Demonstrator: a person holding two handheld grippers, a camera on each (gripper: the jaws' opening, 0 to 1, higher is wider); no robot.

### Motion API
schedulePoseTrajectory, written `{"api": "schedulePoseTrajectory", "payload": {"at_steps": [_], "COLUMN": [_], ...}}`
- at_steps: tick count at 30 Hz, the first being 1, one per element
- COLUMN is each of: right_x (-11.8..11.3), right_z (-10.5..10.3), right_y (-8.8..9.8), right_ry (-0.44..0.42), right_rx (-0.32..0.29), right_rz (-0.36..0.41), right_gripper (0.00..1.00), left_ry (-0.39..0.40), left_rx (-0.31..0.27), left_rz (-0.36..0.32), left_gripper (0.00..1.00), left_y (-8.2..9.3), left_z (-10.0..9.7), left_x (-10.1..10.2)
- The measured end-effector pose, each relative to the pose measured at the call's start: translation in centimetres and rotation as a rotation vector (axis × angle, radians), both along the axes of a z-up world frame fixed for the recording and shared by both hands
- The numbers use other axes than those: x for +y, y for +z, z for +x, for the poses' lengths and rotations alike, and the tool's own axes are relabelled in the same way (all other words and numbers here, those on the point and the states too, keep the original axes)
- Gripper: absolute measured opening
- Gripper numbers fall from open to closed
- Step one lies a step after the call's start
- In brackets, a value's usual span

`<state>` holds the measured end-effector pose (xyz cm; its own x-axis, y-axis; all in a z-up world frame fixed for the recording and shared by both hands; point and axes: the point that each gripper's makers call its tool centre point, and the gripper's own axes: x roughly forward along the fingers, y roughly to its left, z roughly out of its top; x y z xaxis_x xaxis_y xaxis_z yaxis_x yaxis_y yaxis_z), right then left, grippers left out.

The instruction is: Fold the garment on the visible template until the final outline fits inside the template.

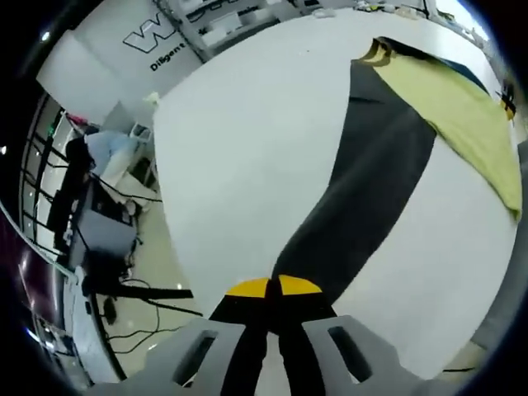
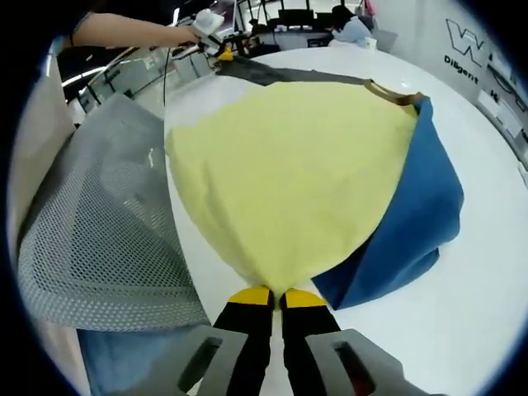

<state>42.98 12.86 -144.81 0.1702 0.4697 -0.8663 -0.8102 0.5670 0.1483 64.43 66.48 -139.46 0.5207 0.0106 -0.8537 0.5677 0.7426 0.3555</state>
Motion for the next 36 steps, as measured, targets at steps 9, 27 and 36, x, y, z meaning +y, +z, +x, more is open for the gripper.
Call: {"api": "schedulePoseTrajectory", "payload": {"at_steps": [9,27,36], "right_x": [0.0,-5.2,-4.1], "right_z": [0.0,3.7,4.2], "right_y": [0.3,2.6,0.7], "right_ry": [0.009,-0.213,-0.217], "right_rx": [-0.004,-0.134,-0.148], "right_rz": [-0.002,0.009,-0.028], "right_gripper": [0.00,0.04,0.14], "left_ry": [0.085,0.216,0.178], "left_rx": [0.201,-0.053,-0.078], "left_rz": [0.020,-0.119,-0.239], "left_gripper": [0.17,0.34,0.37], "left_y": [-3.2,1.4,1.4], "left_z": [-3.4,-5.4,-8.1], "left_x": [1.1,-0.4,-7.0]}}
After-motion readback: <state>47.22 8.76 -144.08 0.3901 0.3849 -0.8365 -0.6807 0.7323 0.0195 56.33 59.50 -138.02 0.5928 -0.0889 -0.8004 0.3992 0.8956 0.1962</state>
